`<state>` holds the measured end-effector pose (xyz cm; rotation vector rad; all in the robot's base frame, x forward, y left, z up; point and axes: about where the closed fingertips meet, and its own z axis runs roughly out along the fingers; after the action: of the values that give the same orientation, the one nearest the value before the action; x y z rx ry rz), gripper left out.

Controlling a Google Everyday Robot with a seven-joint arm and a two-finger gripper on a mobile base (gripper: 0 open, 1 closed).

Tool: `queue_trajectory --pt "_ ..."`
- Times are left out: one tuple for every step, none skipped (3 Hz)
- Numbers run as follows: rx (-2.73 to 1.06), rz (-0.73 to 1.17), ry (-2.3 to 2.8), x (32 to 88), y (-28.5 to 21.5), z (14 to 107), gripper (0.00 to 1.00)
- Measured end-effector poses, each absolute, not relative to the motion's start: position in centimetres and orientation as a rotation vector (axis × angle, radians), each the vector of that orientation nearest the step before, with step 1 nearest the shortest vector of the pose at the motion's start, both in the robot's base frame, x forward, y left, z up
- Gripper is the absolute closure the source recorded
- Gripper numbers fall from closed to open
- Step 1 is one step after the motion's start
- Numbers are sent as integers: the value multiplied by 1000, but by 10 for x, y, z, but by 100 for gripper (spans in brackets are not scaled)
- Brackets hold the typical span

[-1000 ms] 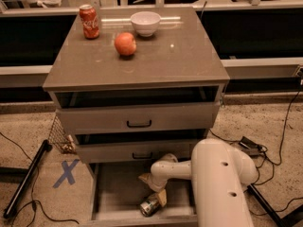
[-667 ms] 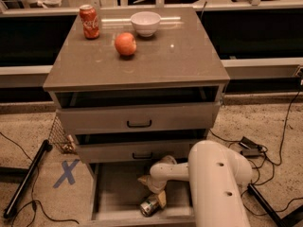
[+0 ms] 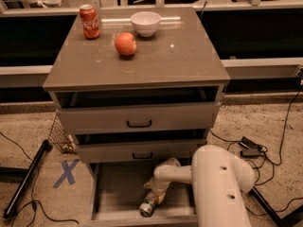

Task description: Pick 7up can from bottom drawer and place on counter

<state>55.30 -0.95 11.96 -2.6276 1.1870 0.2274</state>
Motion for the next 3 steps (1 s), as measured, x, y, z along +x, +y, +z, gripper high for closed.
queue_trajectory --pt "-2593 251 1187 554 -10 121 57" --pt "-2581 284 1174 554 -10 120 86" --pt "-2579 299 1174 554 -10 119 73"
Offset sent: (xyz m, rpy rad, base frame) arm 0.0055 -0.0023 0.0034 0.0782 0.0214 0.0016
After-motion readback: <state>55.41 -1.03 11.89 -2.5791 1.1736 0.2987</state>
